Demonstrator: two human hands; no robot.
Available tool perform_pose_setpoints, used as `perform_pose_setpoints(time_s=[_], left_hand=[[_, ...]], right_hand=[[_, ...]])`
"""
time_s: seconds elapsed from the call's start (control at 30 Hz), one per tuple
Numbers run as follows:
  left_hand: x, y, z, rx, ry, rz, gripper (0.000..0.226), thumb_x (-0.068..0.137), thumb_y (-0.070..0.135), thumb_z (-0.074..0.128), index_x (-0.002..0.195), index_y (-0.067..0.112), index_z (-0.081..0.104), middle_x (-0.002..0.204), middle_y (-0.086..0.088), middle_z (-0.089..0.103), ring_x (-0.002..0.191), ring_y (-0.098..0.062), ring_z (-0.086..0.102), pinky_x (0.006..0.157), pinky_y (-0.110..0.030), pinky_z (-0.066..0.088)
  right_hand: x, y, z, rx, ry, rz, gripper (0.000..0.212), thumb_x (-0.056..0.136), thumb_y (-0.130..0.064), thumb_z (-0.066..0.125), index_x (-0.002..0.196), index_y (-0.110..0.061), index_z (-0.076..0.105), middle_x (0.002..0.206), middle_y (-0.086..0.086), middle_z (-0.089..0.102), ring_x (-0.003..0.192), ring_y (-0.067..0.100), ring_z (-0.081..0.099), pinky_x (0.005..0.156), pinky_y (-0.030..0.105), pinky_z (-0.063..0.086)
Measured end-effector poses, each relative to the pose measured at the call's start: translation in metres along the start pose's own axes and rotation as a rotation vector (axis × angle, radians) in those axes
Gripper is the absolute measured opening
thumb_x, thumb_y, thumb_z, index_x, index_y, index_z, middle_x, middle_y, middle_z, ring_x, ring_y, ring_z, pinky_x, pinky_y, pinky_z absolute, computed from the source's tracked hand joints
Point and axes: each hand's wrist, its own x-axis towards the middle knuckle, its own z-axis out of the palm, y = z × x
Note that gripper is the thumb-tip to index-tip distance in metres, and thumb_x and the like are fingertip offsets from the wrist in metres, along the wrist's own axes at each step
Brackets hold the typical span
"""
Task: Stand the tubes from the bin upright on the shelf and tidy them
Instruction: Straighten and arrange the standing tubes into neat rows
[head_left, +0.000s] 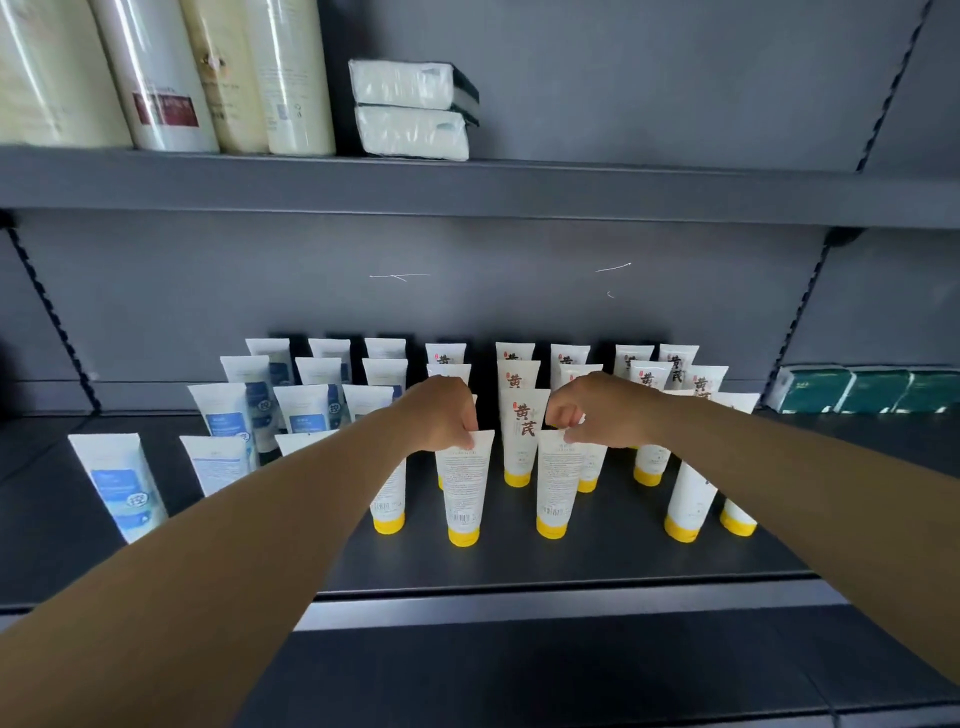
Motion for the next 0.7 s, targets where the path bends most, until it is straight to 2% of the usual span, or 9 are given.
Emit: perform_pose_setpoints(time_s=[0.2, 0.47, 0.63, 0.7], left_hand=[[0.0014, -0.0013, 0.005, -0.052, 0.023, 0.011, 0.027, 0.085, 0.018, 0.067, 0.11, 0.007, 0.069, 0.11, -0.007, 0.069, 0.1, -0.021, 0.064, 0.088, -0.027, 0.049], [0.0024, -0.0036, 0.0064, -0.077, 0.041, 0.019, 0.027, 0.085, 0.018, 0.068, 0.11, 0.008, 0.07, 0.112, -0.005, 0.069, 0.101, -0.019, 0.064, 0.09, -0.026, 0.049], [0.0029, -0.0039, 0.0083, -0.076, 0.054, 0.005, 0.026, 0.084, 0.018, 0.069, 0.109, 0.009, 0.07, 0.11, -0.005, 0.07, 0.099, -0.019, 0.065, 0.09, -0.027, 0.05], [0.0024, -0.0036, 0.0085, -0.077, 0.063, 0.008, 0.026, 0.085, 0.018, 0.068, 0.109, 0.009, 0.07, 0.111, -0.005, 0.069, 0.099, -0.019, 0.064, 0.09, -0.026, 0.049]], right_hand=[[0.0017, -0.0083, 0.001, -0.081, -0.021, 0.019, 0.017, 0.09, -0.01, 0.056, 0.102, -0.012, 0.068, 0.108, 0.0, 0.065, 0.101, 0.016, 0.059, 0.09, 0.033, 0.049], [0.0068, -0.0105, 0.0039, -0.09, -0.013, 0.064, 0.014, 0.089, -0.008, 0.059, 0.099, -0.011, 0.069, 0.105, 0.0, 0.065, 0.099, 0.016, 0.059, 0.082, 0.026, 0.045], [0.0083, -0.01, 0.0056, -0.093, 0.007, 0.096, 0.011, 0.087, -0.006, 0.059, 0.091, -0.011, 0.068, 0.082, -0.008, 0.055, 0.083, 0.011, 0.053, 0.068, 0.02, 0.04], [0.0095, -0.0094, 0.0065, -0.124, -0.012, 0.135, 0.009, 0.086, -0.004, 0.058, 0.081, -0.007, 0.065, 0.077, 0.001, 0.055, 0.075, 0.014, 0.053, 0.062, 0.022, 0.041]])
